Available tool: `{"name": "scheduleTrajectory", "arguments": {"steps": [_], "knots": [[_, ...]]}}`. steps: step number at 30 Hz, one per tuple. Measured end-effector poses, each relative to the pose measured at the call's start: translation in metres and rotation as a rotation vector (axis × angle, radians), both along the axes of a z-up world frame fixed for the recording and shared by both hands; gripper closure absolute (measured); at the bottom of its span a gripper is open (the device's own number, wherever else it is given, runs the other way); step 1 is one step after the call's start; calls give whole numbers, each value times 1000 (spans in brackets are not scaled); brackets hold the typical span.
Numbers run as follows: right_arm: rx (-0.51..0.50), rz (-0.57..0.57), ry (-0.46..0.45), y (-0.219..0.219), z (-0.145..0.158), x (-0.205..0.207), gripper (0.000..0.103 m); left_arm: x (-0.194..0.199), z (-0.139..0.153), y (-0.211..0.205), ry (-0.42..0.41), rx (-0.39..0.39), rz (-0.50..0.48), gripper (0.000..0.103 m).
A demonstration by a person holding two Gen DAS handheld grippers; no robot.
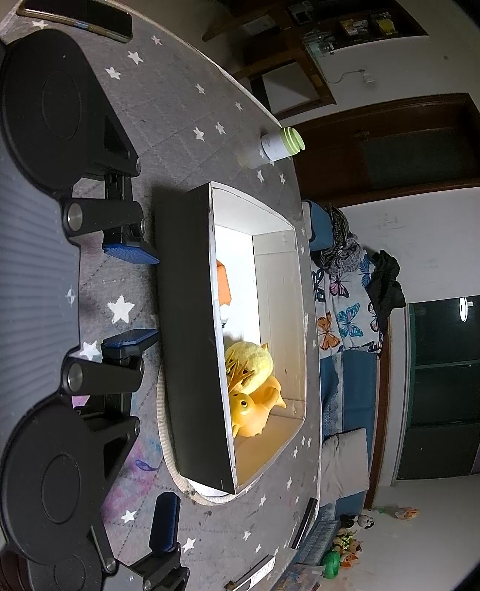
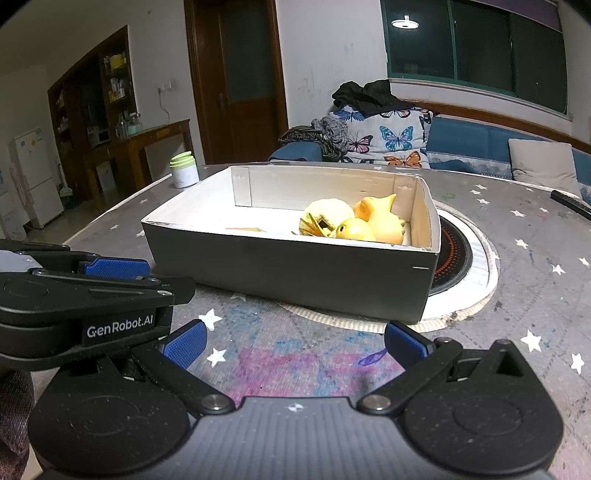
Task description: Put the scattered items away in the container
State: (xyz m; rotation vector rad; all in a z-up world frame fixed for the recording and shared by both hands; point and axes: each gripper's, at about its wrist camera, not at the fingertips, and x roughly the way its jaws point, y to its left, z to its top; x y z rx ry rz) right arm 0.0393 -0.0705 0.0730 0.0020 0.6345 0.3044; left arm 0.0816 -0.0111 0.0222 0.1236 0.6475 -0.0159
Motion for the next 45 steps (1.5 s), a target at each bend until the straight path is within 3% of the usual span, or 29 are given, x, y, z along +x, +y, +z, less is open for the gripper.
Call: {"name": "scheduleTrajectory", "arguments": {"steps": [45], "knots": [[7,1,38,6,-5,35,0,35,-4,-3,37,-10,-21,62]]}}
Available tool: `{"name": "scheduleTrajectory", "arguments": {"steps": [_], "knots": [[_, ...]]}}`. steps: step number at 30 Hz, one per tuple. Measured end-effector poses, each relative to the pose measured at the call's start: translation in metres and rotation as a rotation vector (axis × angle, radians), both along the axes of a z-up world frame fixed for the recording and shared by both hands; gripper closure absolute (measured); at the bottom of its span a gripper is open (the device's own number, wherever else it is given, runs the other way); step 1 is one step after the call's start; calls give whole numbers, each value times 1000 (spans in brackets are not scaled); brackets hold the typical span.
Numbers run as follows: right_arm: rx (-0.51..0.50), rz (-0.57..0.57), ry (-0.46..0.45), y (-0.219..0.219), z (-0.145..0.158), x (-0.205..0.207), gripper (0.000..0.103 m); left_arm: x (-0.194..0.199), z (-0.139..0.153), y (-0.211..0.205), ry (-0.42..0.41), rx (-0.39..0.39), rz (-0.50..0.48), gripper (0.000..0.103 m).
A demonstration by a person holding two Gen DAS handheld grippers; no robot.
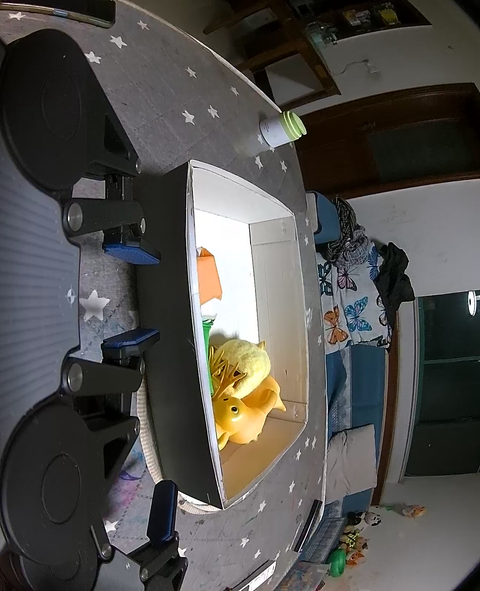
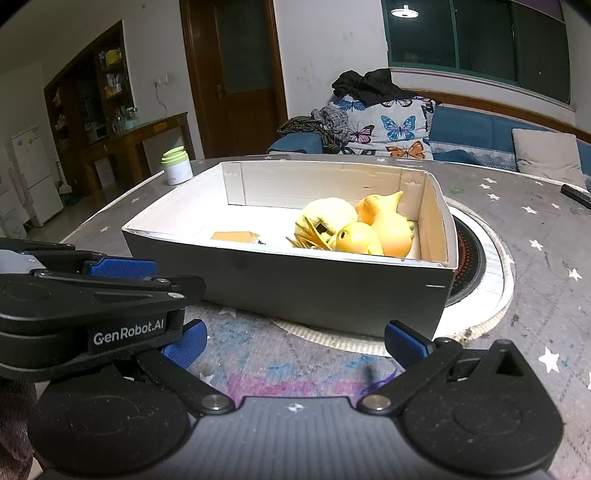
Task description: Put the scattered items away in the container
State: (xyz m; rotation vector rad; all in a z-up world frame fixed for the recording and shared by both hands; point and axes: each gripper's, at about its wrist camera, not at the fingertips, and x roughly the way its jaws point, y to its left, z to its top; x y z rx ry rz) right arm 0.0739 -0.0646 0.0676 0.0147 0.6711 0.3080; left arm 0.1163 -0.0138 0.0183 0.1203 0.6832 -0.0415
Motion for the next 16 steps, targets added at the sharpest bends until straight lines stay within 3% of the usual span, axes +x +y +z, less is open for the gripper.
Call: {"name": "scheduleTrajectory", "arguments": {"steps": [9,16], "knots": [[3,-4,5,0,-1,5,0,6,-1,2,12,-15,2,62],[6,-5,2,0,-1,7,0,7,-1,4,9,-28,3,70]]}}
